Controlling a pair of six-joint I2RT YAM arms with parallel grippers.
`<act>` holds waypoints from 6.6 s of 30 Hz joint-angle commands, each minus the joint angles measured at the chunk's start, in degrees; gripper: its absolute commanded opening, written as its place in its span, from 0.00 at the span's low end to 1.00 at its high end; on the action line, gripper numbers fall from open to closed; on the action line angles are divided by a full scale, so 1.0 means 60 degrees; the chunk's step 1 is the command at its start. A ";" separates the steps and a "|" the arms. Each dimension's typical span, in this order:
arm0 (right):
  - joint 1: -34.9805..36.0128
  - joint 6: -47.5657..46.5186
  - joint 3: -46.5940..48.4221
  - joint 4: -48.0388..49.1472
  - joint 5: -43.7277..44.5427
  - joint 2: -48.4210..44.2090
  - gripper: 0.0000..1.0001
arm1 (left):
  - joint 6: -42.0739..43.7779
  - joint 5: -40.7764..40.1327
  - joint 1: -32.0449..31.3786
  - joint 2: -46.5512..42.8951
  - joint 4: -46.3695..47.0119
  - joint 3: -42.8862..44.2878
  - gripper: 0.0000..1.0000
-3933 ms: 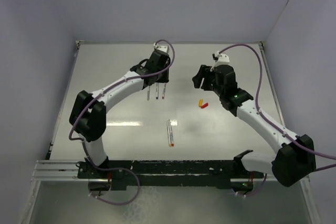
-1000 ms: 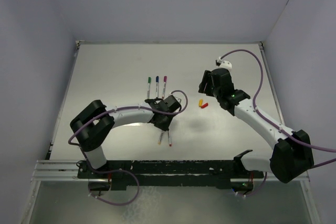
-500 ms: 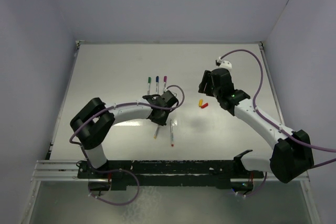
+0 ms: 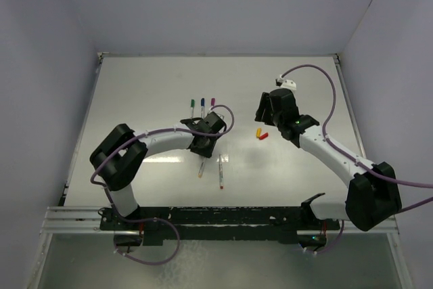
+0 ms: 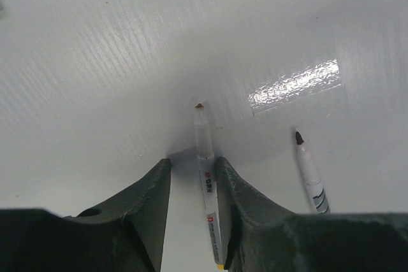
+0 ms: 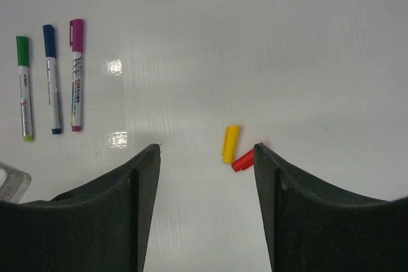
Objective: Insert the pens into the pen caps
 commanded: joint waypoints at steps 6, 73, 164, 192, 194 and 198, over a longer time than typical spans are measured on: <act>-0.0030 0.0100 0.0447 -0.0089 0.0072 0.0080 0.62 | -0.0351 0.0601 0.0030 -0.0546 -0.0605 -0.0968 0.38; -0.0030 0.0002 0.1881 -0.1720 -0.0397 0.3915 0.48 | 0.0258 -0.0164 0.0015 -0.4100 0.0596 -0.1158 0.00; -0.0030 0.0161 0.0408 0.5037 -0.3543 -0.0752 0.00 | -0.0561 0.3709 0.0677 -0.3186 0.6412 -0.0176 0.00; -0.0030 0.0250 0.0037 0.5899 -0.3575 -0.1256 0.00 | -0.0883 0.4335 0.0691 -0.3041 0.7429 -0.0320 0.00; -0.0030 0.0212 0.0036 0.5909 -0.3494 -0.1332 0.00 | -0.0866 0.4373 0.0689 -0.3032 0.7389 -0.0331 0.00; -0.0030 0.0123 0.0114 0.5848 -0.3350 -0.1415 0.00 | -0.0872 0.4465 0.0689 -0.2983 0.7381 -0.0368 0.00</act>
